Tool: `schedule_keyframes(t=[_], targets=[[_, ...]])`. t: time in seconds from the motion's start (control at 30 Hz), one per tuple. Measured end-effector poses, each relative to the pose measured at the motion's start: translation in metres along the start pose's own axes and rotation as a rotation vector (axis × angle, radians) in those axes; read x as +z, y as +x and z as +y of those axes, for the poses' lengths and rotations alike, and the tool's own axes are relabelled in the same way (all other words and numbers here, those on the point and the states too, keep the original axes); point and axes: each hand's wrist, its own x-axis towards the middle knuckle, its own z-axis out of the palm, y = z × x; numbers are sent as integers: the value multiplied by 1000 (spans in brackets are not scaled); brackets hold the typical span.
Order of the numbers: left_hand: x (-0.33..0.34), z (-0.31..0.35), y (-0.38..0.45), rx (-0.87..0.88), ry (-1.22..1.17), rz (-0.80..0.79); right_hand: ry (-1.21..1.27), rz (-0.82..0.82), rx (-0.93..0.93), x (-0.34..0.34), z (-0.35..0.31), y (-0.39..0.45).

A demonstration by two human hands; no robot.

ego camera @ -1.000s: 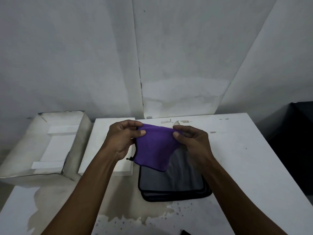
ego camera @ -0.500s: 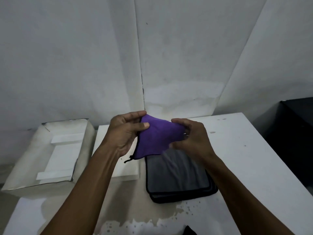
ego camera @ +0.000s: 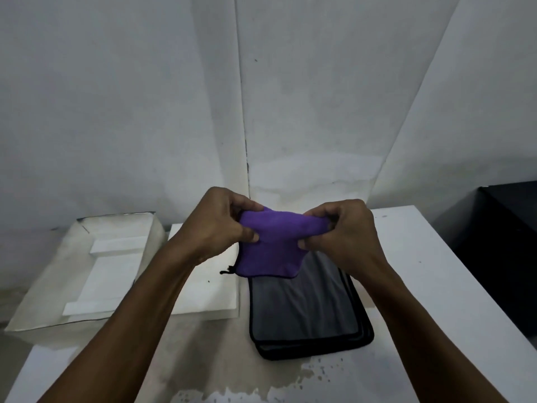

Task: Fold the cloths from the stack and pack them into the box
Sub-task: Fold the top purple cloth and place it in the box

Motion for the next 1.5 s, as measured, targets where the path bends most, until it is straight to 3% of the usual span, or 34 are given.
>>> schedule_keyframes(t=[0.33, 0.5, 0.67, 0.9, 1.0, 1.17, 1.33, 1.5], targets=[[-4, 21, 8, 124, 291, -38, 182, -17, -63, -20, 0, 5], [-12, 27, 8, 140, 72, -85, 573, -159, -60, -31, 6, 13], [0, 29, 7, 187, -302, -55, 942, -248, 37, -27, 2, 18], [30, 31, 11, 40, -575, 249, 1000, -193, 110, -16, -5, 24], [41, 34, 10, -69, -715, 354, 1142, -229, 171, -8, -5, 24], [48, 37, 7, -127, -853, 361, 1386, -408, 304, 4, 2, 17], [45, 31, -4, -214, -883, 410, 1351, -639, 269, 14, 14, 3], [34, 5, -28, -297, -923, 327, 1273, -756, 290, 36, 19, -1]])
